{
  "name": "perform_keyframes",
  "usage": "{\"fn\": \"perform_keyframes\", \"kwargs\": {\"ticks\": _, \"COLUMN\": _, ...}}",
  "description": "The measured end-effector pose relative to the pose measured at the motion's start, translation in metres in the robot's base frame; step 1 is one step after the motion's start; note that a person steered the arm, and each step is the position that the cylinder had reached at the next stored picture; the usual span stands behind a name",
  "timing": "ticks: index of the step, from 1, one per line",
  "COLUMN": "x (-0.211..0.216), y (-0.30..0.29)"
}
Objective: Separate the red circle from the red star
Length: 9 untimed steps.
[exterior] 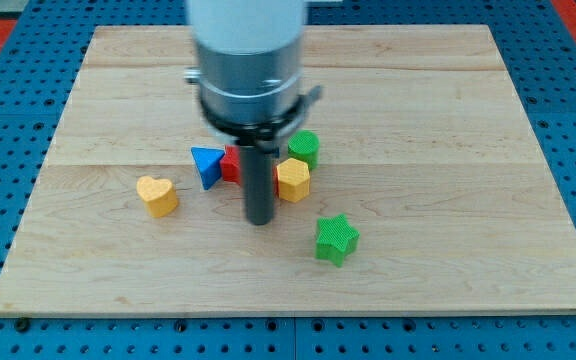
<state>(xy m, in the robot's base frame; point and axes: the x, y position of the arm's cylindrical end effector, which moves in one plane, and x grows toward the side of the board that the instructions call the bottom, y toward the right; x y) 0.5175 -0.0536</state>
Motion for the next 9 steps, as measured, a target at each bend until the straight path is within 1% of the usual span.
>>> {"fn": "perform_keyframes", "kwargs": {"ticks": 1, "x": 0.001, "y": -0.05}}
{"fn": "perform_keyframes", "kwargs": {"ticks": 2, "x": -0.024, "y": -0.035}}
{"fn": "perform_keyframes", "kwargs": {"ticks": 3, "x": -0.039, "y": 0.003}}
{"fn": "perform_keyframes", "kwargs": {"ticks": 4, "x": -0.037, "y": 0.026}}
{"fn": "perform_keyframes", "kwargs": {"ticks": 8, "x": -0.008, "y": 0.039}}
{"fn": "perform_keyframes", "kwargs": {"ticks": 9, "x": 0.053, "y": 0.039}}
